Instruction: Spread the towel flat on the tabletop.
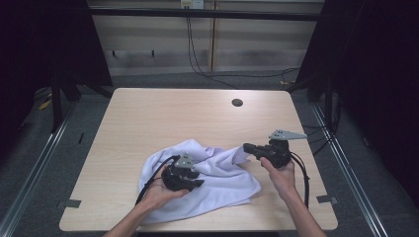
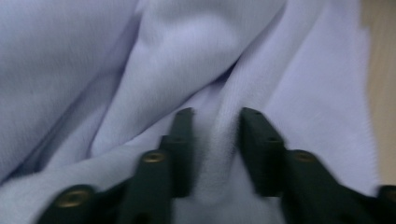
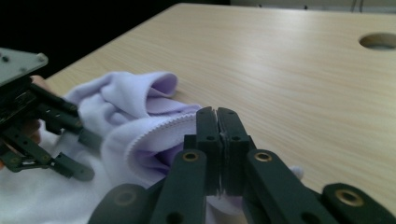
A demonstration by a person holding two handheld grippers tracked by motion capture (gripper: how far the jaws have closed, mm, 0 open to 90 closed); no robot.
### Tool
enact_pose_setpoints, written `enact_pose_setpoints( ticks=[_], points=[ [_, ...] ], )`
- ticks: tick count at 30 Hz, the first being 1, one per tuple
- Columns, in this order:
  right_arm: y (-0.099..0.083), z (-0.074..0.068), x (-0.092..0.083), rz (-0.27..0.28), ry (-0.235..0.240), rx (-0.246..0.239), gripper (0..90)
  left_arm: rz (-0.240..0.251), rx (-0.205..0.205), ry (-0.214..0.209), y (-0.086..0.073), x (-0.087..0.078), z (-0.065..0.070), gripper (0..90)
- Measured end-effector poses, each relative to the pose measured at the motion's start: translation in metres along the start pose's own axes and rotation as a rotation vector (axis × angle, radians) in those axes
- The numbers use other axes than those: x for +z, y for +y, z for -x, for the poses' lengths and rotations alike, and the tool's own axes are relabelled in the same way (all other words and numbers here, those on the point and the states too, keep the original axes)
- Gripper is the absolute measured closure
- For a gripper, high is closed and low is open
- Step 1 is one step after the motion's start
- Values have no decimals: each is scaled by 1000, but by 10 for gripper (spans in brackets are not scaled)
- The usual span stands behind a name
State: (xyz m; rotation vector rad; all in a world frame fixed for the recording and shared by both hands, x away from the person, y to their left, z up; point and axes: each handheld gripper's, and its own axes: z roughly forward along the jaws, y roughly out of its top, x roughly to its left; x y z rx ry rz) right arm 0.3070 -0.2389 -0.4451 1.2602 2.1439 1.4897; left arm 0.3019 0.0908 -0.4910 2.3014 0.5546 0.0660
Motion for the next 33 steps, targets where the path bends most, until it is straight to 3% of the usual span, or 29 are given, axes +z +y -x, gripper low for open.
enact_pose_setpoints(
  ticks=[1,2,3,6,7,8,11,15,18,19,20,21,22,23,24,25,27,30,33],
  points=[
    [-5,3,0,-19,10,0,753,35,-23,-32,0,-7,-4,845],
    [-5,3,0,-19,10,0,753,35,-23,-32,0,-7,-4,859],
    [-11,1,-4,-39,-15,-11,686,70,-48,-53,-1,-14,-7,865],
    [-16,-1,-9,-57,-35,-30,671,99,-81,-81,-2,-19,-10,872],
    [-22,-3,-16,-69,-36,-34,676,145,-109,-106,-1,-26,-14,873],
    [-22,-3,-16,-69,-36,-34,676,145,-109,-106,-1,-26,-14,872],
    [-35,-6,-25,-98,-28,-41,689,228,-157,-176,4,-41,-17,868],
    [-55,-12,-28,-175,49,-56,675,273,-171,-143,6,-52,-22,867],
    [-55,-14,-26,-185,57,-59,673,306,-194,-146,6,-57,-27,868],
    [-54,-16,-24,-170,76,-58,673,360,-234,-144,5,-65,-34,871],
    [-54,-16,-24,-170,76,-58,673,360,-234,-144,5,-65,-34,871],
    [-53,-19,-20,-171,93,-65,668,431,-278,-131,2,-75,-41,871],
    [-54,-21,-17,-181,94,-71,667,463,-315,-127,-1,-80,-47,871],
    [-54,-21,-17,-181,94,-71,667,463,-315,-127,-1,-80,-47,871],
    [-54,-24,-13,-191,98,-81,657,487,-348,-120,-5,-86,-53,871],
    [-55,-27,-10,-200,110,-90,650,506,-370,-85,-9,-92,-59,871],
    [-55,-38,-1,-216,145,-120,600,501,-387,-21,-21,-102,-70,871],
    [-54,-43,6,-217,147,-137,556,483,-405,-14,-29,-102,-74,871],
    [-45,-50,26,-199,187,-134,548,460,-420,-18,-34,-95,-80,871]
  ],
)
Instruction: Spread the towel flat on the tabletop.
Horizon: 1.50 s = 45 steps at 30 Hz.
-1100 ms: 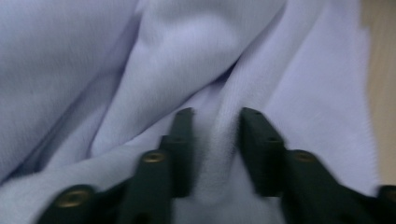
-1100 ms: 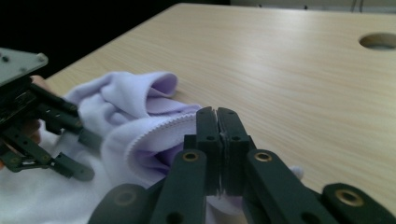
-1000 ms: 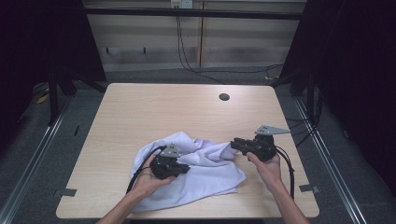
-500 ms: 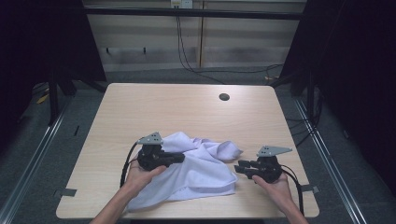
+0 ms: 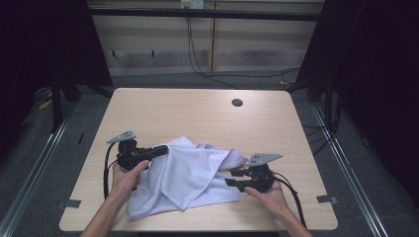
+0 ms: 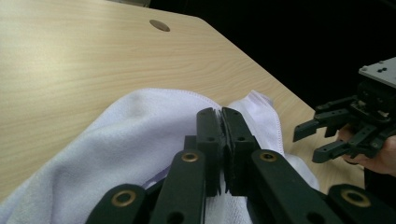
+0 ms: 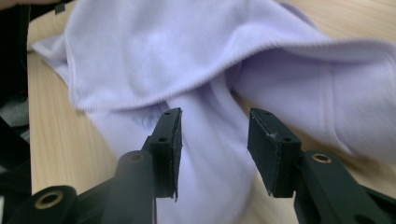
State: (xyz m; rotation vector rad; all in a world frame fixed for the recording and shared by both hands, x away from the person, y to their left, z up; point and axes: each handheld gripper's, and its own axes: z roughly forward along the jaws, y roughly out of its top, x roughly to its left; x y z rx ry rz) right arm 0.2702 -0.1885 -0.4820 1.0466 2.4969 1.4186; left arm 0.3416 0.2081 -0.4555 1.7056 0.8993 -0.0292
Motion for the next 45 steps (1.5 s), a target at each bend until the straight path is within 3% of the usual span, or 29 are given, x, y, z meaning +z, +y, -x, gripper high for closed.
enact_pose_setpoints(
  ticks=[2,3,6,8,9,10,13,14,15,16,17,18,19,20,21,23,28,29,32,33,34,37,38,39,40,43,44,45],
  points=[
    [2,0,7,-4,23,3,550,-2,5,4,1,1,0,871],
    [4,0,23,-49,22,-20,551,-2,4,-2,1,1,-1,870],
    [1,0,41,-108,20,-50,546,-9,-2,-3,0,2,-3,869],
    [0,-2,44,-106,11,-61,556,-8,-4,-3,-1,2,-4,869],
    [0,-4,46,-101,14,-75,711,0,-10,-5,1,0,-5,869],
    [-1,-5,45,-110,-11,-81,819,12,-10,2,2,-2,-5,870],
    [0,-2,41,-116,-28,-66,869,49,-27,5,7,-7,-6,871],
    [4,5,30,-85,-55,-36,873,86,-25,5,11,-17,-5,872],
    [4,5,30,-85,-55,-36,873,86,-25,5,11,-17,-5,872],
    [11,16,8,-10,-60,19,874,121,-27,13,16,-29,-6,872],
    [11,16,8,-10,-60,19,874,121,-27,13,16,-29,-6,873],
    [17,29,-17,43,-99,40,874,164,-33,29,21,-43,-9,873],
    [17,29,-17,43,-99,40,874,164,-33,29,21,-43,-9,873],
    [23,42,-42,85,-124,79,874,200,-47,51,24,-56,-13,873],
    [23,42,-42,85,-124,79,874,200,-47,51,24,-56,-13,874],
    [29,52,-65,95,-164,93,873,243,-72,50,27,-69,-16,874],
    [45,66,-109,166,-229,133,873,341,-73,89,37,-102,-18,876],
    [53,70,-127,199,-261,142,874,377,-60,109,46,-117,-14,878],
    [66,76,-151,226,-286,160,873,430,-42,126,63,-139,-10,879],
    [66,76,-151,226,-286,160,873,430,-42,126,63,-139,-10,879],
    [75,79,-165,283,-303,160,873,436,-34,136,73,-146,-10,879],
    [86,81,-173,326,-284,159,873,428,-14,168,82,-145,-10,878],
    [100,83,-171,318,-297,152,872,429,-43,176,92,-138,-14,879],
    [100,83,-171,318,-297,152,872,429,-43,176,92,-138,-14,878],
    [114,89,-164,297,-305,155,872,416,-53,193,103,-131,-21,878],
    [129,98,-154,279,-314,154,872,407,-59,225,114,-124,-28,878],
    [144,108,-145,269,-323,159,872,416,-67,248,127,-123,-33,878],
    [144,108,-145,269,-323,159,872,416,-67,248,127,-123,-33,878]
  ],
)
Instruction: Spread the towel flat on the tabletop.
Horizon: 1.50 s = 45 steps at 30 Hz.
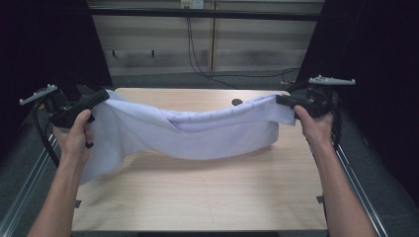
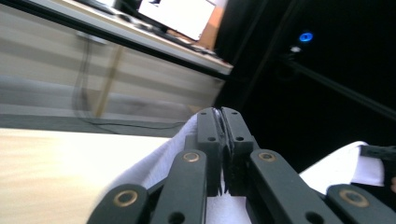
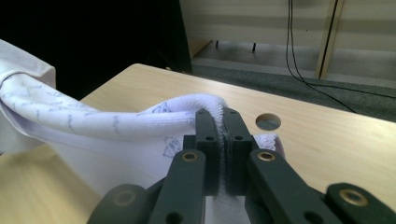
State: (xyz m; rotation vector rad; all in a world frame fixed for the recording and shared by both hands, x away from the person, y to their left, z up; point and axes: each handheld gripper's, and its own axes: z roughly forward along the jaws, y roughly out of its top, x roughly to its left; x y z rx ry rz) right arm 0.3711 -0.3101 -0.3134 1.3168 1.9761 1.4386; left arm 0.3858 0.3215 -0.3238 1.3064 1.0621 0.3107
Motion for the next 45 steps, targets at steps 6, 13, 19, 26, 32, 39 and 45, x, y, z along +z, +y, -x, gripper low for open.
enact_pose_setpoints(
  ticks=[6,13,19,26,32,39,45],
  points=[
    [46,14,15,72,-41,-11,871,81,51,-36,31,-8,15,877],
    [23,13,0,58,-15,-45,859,-37,128,-124,-11,-16,36,875],
    [-83,29,10,-141,-42,31,656,-250,107,-141,-96,-13,38,875],
    [-138,6,10,-126,32,26,558,-334,99,-185,-141,-9,41,874],
    [-167,-66,31,-203,251,-41,544,-396,126,-230,-165,0,48,871],
    [-186,-119,62,-297,371,-111,514,-405,100,-257,-174,6,46,872],
    [-199,-166,109,-397,403,-254,489,-408,128,-273,-174,11,57,872]
  ],
)
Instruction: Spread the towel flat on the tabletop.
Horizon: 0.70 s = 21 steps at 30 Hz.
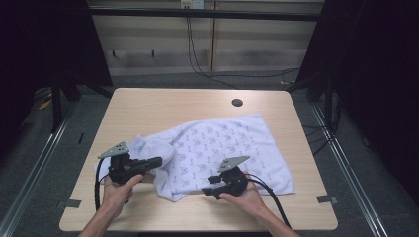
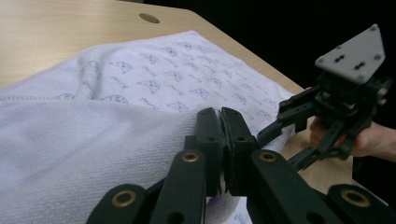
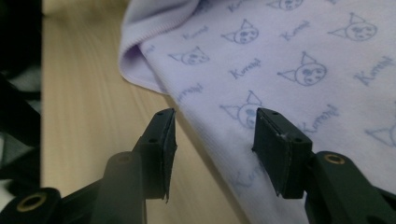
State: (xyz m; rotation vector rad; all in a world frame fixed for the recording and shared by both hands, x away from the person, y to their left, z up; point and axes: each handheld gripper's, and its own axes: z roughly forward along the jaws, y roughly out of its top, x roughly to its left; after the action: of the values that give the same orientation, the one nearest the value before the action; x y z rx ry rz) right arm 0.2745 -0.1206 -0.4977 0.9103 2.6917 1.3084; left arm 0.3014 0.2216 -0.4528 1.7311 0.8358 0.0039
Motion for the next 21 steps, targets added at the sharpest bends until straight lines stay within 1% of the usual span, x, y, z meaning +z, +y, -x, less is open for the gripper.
enact_pose_setpoints(
  ticks=[1,2,3,4,5,6,8,9,10,11,12,13,15,16,17,18,19,20,21],
  points=[
    [-1,2,4,-5,-11,-2,515,-3,3,1,0,0,0,872],
    [-3,5,5,9,-23,5,525,-1,-2,-1,-1,0,0,872],
    [-3,5,5,9,-23,5,525,-1,-2,-1,-1,0,0,870],
    [-4,11,3,9,-38,16,623,-4,-4,-8,-3,0,0,869],
    [-4,11,3,9,-38,16,623,-4,-4,-8,-3,0,0,868],
    [-6,11,1,11,-52,2,668,-3,-4,-8,-3,-1,1,868],
    [-9,11,-3,2,-96,-9,786,-3,-2,-17,-4,-2,3,860],
    [-10,12,-5,-3,-99,-5,809,-3,1,-25,-5,-2,5,850],
    [-14,16,-13,-14,-106,6,832,-9,14,-28,-5,-2,6,815],
    [-14,16,-13,-14,-106,6,832,-11,12,-37,-6,-2,7,815],
    [-16,20,-17,-16,-104,8,839,-21,21,-40,-6,-2,8,790],
    [-19,23,-23,-24,-112,9,841,-25,26,-43,-7,-2,10,767],
    [-30,35,-40,-23,-131,30,843,-31,24,-45,-7,-1,10,690],
    [-39,44,-54,-25,-148,56,843,-38,29,-34,-6,0,10,635],
    [-39,44,-54,-25,-148,56,843,-38,29,-34,-6,0,10,606],
    [-50,53,-71,-27,-187,85,843,-31,36,-33,-5,-1,10,568],
    [-54,57,-79,-34,-211,85,842,-30,39,-29,-4,-3,10,553],
    [-60,60,-87,-35,-247,93,842,-28,39,-19,-3,-4,9,546],
    [-60,60,-87,-35,-247,93,842,-28,39,-19,-3,-4,9,540]
  ],
)
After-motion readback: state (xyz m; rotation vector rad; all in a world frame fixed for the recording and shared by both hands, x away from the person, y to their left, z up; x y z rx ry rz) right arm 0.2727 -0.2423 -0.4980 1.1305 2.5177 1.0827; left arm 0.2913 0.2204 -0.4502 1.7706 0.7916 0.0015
